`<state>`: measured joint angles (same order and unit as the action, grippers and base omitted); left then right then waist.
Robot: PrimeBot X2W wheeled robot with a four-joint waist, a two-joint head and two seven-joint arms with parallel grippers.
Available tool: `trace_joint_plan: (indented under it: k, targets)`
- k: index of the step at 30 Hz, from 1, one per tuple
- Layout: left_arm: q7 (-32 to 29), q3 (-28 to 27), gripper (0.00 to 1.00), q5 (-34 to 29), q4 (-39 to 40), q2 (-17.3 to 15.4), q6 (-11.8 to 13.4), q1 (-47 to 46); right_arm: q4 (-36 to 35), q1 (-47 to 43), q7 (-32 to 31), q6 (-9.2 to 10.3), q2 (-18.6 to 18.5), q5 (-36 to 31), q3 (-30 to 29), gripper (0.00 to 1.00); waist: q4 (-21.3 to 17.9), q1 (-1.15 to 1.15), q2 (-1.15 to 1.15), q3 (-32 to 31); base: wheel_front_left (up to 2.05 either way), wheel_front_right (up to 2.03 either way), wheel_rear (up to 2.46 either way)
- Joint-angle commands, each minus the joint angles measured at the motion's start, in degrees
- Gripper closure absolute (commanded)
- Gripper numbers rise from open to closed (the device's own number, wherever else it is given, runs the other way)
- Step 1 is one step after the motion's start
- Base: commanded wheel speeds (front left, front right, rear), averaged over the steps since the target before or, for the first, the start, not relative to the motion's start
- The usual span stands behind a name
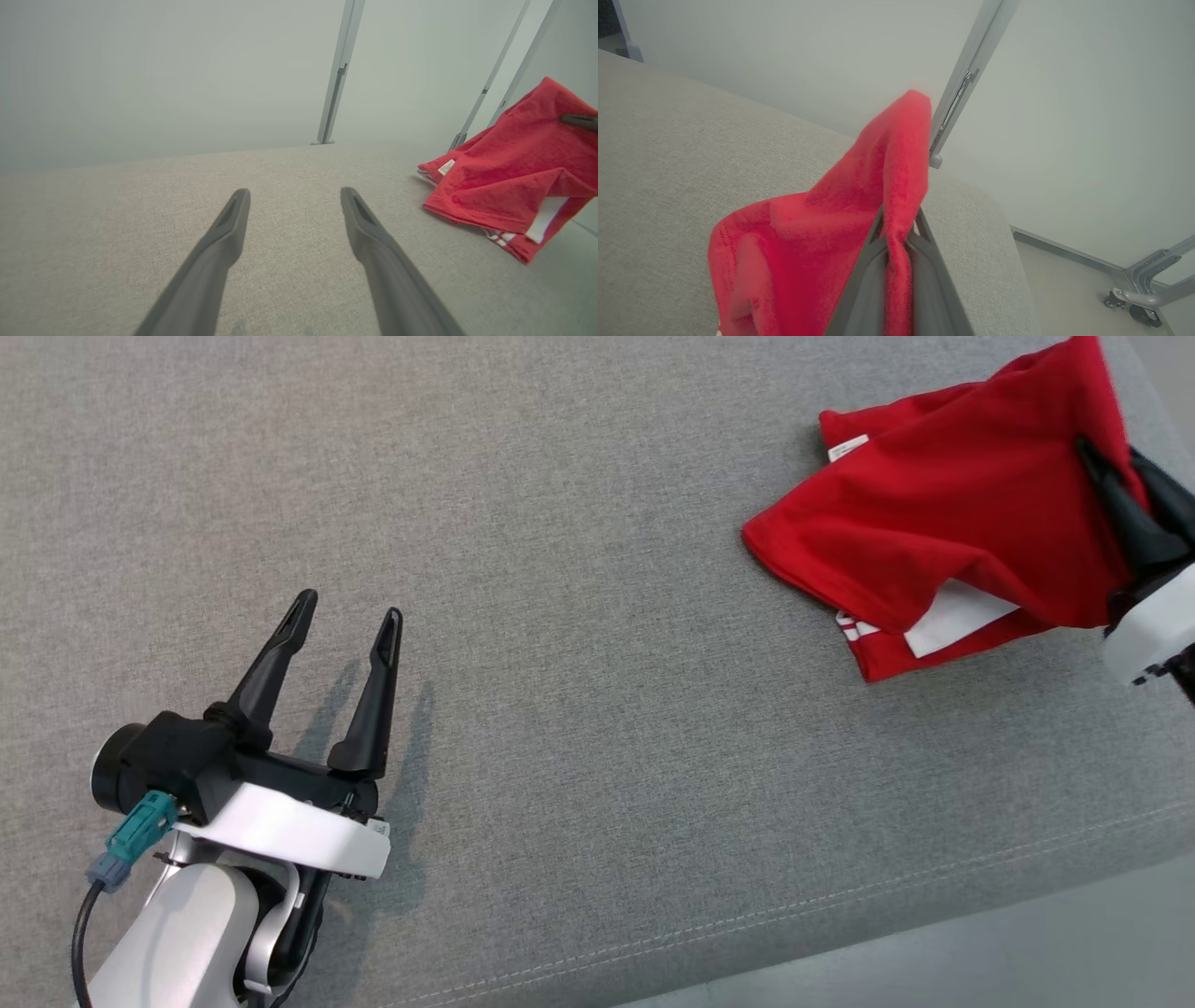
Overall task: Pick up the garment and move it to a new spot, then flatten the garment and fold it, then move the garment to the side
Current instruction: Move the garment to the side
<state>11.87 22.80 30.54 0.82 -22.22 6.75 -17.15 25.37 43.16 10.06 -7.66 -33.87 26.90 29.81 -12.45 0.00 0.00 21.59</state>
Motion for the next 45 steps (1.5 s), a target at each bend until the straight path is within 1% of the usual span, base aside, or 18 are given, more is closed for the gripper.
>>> trace_joint_plan:
  k: [1,5,9,10,11,12,15,18,21,22,25,27,28,32,35,38,41,45]
  targets:
    - [0.6,-1.8,0.00,-0.8,1.0,-1.0,-0.4,-2.6,0.7,0.5,-0.2,0.17,-2.4,1.0,0.2,1.00,0.8,0.00,0.00,0.8,0.00,0.00,0.00]
    - [0.5,-1.2,0.00,-1.3,1.1,-1.1,-0.8,-3.6,8.7,2.7,-0.5,0.17,-4.4,2.3,0.2,1.00,2.0,0.00,0.00,2.7,0.00,0.00,0.00]
    - [-0.1,-0.5,0.00,-2.0,1.6,-1.5,-1.2,-5.0,15.8,4.2,0.7,0.17,-4.8,3.3,-0.8,1.00,3.4,0.00,0.00,5.1,0.00,0.00,0.00]
    - [-0.4,-0.3,0.00,-2.3,1.9,-1.8,-1.3,-5.6,18.8,4.9,1.7,0.17,-4.6,3.5,-1.2,0.69,4.0,0.00,0.00,6.2,0.00,0.00,0.00]
    - [-0.5,-0.2,0.00,-2.5,2.0,-1.9,-1.4,-5.9,20.6,5.3,1.9,0.17,-4.4,3.4,-1.6,0.30,4.3,0.00,0.00,6.7,0.00,0.00,0.00]
    - [-0.6,-0.1,0.00,-2.6,2.1,-2.1,-1.4,-6.1,22.4,5.9,2.3,0.17,-4.2,3.2,-2.3,0.00,4.4,0.00,0.00,7.1,0.00,0.00,0.00]
    - [-0.8,-0.1,0.00,-2.8,2.3,-2.6,-1.4,-6.3,29.0,7.9,3.4,0.17,-3.4,1.0,-5.7,0.00,4.5,0.00,0.00,7.8,0.00,0.00,0.00]
    - [-0.9,-0.2,0.00,-2.9,2.3,-3.0,-1.2,-6.1,33.3,9.1,4.4,0.17,-1.8,-1.6,-8.7,0.00,3.9,0.00,0.00,7.5,0.00,0.00,0.00]
    - [-1.0,-0.2,0.00,-2.8,2.1,-3.3,-1.0,-5.8,34.4,9.1,4.8,0.17,0.1,-2.5,-11.7,0.00,3.0,0.00,0.00,6.5,0.00,0.00,0.00]
    - [-1.1,-0.2,0.00,-2.8,2.1,-3.4,-0.9,-5.7,33.1,8.9,4.9,0.17,0.4,-2.7,-13.2,0.00,2.7,0.00,0.00,6.1,0.00,0.00,0.00]
    - [-1.2,-0.4,0.00,-2.7,2.2,-3.7,-0.5,-5.1,24.9,5.9,4.9,0.17,1.8,-3.5,-18.8,0.00,1.9,0.00,0.00,4.6,0.00,0.00,0.00]
    - [-1.1,-0.8,0.00,-2.6,2.3,-4.1,-0.1,-4.4,17.3,2.2,4.9,0.17,3.7,-4.6,-23.2,0.00,1.4,0.00,0.00,3.4,0.00,0.00,0.00]
    - [-1.1,-0.8,0.00,-2.6,2.3,-4.1,-0.1,-4.4,17.3,2.2,4.9,0.17,3.7,-4.6,-23.2,0.00,1.4,0.00,0.00,3.4,0.00,0.00,0.00]
    - [-0.8,-2.0,0.00,-2.1,2.6,-4.9,1.0,-2.4,1.9,-7.5,4.9,0.17,9.7,-7.8,-28.7,0.00,1.0,0.00,0.00,0.9,0.00,0.00,0.00]
    - [-0.6,-2.8,0.00,-1.8,3.1,-5.5,1.9,-0.8,-8.6,-14.8,4.9,0.17,14.5,-9.7,-29.2,0.00,1.6,0.00,0.00,-0.7,0.00,0.00,0.00]
    - [-0.3,-3.8,0.00,-1.4,3.6,-5.8,3.0,0.9,-16.1,-21.1,4.9,0.17,18.5,-11.0,-28.1,0.00,2.7,0.00,0.00,-2.2,0.00,0.00,0.00]
    - [0.1,-4.9,0.00,-0.8,4.1,-5.7,4.0,2.4,-20.4,-26.0,4.9,0.17,21.4,-11.8,-27.4,0.00,4.4,0.00,0.00,-3.4,0.00,0.00,0.00]
    - [0.8,-6.1,0.00,-0.1,4.1,-5.5,5.2,4.4,-23.3,-30.6,4.9,0.17,24.4,-12.7,-27.2,0.00,6.8,0.00,0.00,-5.2,0.00,0.00,0.00]
